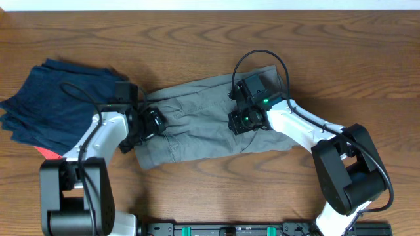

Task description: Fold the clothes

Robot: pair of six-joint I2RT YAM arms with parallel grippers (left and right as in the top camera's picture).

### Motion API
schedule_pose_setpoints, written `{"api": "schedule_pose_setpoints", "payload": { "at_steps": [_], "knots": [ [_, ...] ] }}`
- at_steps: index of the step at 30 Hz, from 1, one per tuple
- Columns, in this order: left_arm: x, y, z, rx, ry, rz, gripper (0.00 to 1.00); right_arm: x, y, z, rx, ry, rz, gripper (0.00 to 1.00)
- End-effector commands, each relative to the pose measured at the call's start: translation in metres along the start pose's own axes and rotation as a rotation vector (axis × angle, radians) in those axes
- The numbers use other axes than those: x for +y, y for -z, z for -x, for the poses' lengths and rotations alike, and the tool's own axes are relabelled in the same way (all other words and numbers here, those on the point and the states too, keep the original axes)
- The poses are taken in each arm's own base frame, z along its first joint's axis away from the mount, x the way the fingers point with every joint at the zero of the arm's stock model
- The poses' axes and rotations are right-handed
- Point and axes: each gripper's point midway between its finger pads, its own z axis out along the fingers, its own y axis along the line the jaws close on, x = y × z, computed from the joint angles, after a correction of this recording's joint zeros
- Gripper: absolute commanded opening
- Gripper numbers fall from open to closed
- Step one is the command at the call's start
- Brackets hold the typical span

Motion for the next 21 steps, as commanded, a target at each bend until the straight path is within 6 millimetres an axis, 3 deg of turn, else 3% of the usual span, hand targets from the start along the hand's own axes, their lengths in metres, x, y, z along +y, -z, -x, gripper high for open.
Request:
{"api": "schedule_pose_setpoints", "payload": {
  "at_steps": [1, 6, 8, 12, 16, 21],
  "knots": [
    [-0.001, -0.015, -0.01, 0.047, 0.01, -0.033, 0.98, -0.009, -0.003, -0.005, 0.015, -0.019, -0.028, 0.44],
    [-0.005, -0.032, -0.012, 0.072, 0.012, -0.057, 0.99, -0.009, -0.003, -0.005, 0.015, -0.019, -0.028, 0.45],
    [-0.011, -0.036, -0.012, 0.086, 0.011, -0.094, 0.82, -0.01, -0.003, -0.004, 0.013, -0.019, -0.032, 0.45],
    [-0.015, -0.041, -0.011, 0.086, 0.003, -0.111, 0.59, -0.012, -0.003, -0.005, 0.016, -0.02, -0.044, 0.45],
    [-0.011, -0.04, -0.007, 0.064, -0.082, -0.09, 0.06, -0.014, -0.003, -0.005, 0.016, -0.026, -0.049, 0.45],
    [-0.011, -0.022, 0.0, 0.066, -0.082, -0.073, 0.06, -0.022, -0.001, -0.003, 0.011, -0.044, -0.057, 0.45]
  ]
}}
